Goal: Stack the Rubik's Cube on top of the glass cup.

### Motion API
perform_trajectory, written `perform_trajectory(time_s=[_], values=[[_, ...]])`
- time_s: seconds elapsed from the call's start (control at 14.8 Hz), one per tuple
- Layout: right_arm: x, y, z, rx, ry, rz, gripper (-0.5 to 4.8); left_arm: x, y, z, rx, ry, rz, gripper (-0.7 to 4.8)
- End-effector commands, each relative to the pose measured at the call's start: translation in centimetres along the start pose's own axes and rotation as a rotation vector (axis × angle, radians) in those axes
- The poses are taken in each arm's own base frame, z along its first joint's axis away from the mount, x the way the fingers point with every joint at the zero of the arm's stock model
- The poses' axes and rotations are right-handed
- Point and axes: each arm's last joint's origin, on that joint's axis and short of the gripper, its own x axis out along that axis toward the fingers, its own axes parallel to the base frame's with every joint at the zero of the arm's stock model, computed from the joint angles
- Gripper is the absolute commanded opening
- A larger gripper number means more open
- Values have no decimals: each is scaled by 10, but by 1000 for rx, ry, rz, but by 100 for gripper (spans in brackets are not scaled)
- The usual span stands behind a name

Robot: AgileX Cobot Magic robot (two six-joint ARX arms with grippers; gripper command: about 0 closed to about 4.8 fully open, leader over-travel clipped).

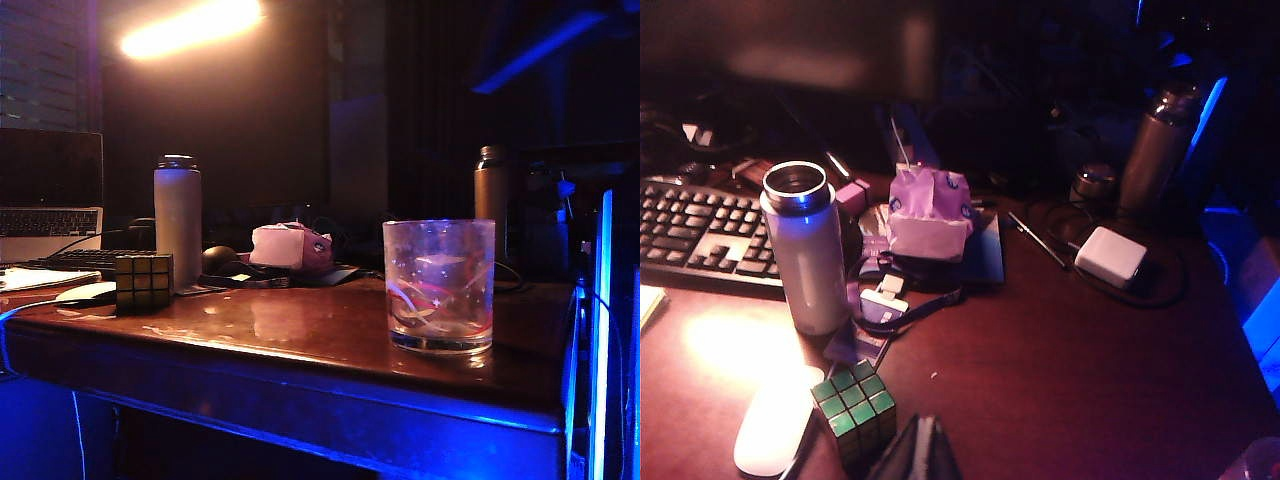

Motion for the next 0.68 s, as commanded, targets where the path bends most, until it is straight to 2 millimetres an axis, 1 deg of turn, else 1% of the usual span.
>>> perform_trajectory(time_s=[0.07, 0.2, 0.34, 0.47, 0.54, 0.61, 0.68], values=[[-22, 5, -7, -58, -9, -83, -1, 29, 9, -5, -21, 56, -9, -4], [-31, 7, -8, -70, -54, -87, -1, 60, 19, -14, -42, 120, -9, -3], [-30, 7, -8, -69, -47, -86, -1, 100, 31, -26, -84, 144, -3, -3], [-30, 7, -6, -75, -72, -90, -1, 137, 43, -43, -147, 181, 1, -3], [-30, 6, -2, -83, -102, -94, -1, 154, 48, -54, -204, 202, 6, 5], [-30, 6, -1, -87, -121, -95, -1, 172, 53, -65, -250, 222, 10, 61], [-30, 6, 0, -87, -125, -96, -1, 190, 56, -79, -273, 247, 7, 147]])
